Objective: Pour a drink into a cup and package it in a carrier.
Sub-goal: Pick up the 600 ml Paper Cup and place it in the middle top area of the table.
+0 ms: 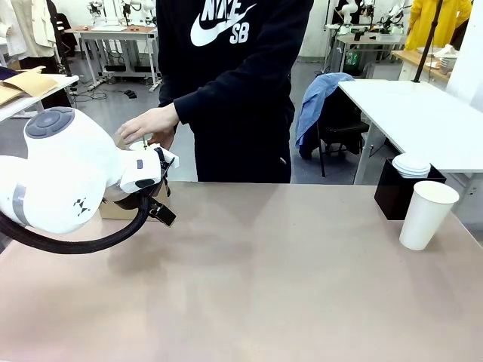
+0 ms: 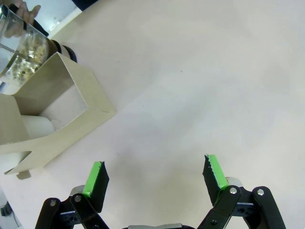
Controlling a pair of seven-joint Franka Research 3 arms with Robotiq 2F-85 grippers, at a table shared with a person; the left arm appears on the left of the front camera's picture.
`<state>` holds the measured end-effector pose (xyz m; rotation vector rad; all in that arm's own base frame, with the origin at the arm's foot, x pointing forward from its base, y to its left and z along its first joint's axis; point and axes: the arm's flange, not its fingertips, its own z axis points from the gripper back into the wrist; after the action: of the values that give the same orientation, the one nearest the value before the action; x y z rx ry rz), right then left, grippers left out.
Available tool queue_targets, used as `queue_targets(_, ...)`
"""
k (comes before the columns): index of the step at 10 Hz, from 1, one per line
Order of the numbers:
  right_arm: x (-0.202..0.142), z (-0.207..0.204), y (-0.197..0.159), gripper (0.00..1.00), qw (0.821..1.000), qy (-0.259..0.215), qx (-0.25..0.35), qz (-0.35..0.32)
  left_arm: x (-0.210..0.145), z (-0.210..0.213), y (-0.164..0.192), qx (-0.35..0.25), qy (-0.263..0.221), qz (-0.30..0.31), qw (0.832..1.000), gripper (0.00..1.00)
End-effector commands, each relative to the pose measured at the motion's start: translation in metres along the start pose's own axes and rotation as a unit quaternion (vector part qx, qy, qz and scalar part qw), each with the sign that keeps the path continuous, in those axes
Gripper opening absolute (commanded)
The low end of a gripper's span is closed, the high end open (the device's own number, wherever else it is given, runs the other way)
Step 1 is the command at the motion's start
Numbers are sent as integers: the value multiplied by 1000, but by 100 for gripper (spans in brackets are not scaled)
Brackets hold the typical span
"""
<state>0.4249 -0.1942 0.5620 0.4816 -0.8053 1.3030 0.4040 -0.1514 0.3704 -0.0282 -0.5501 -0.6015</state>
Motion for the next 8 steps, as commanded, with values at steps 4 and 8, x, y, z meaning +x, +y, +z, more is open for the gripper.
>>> queue_targets(4, -30, -11, 2, 100, 999, -29, 0, 15, 0, 0, 0, 0, 0, 0, 1000, 100)
queue_targets(8, -66, -27, -10, 100, 993, -106, -47, -21, 0, 0, 0, 0, 0, 0, 1000, 100)
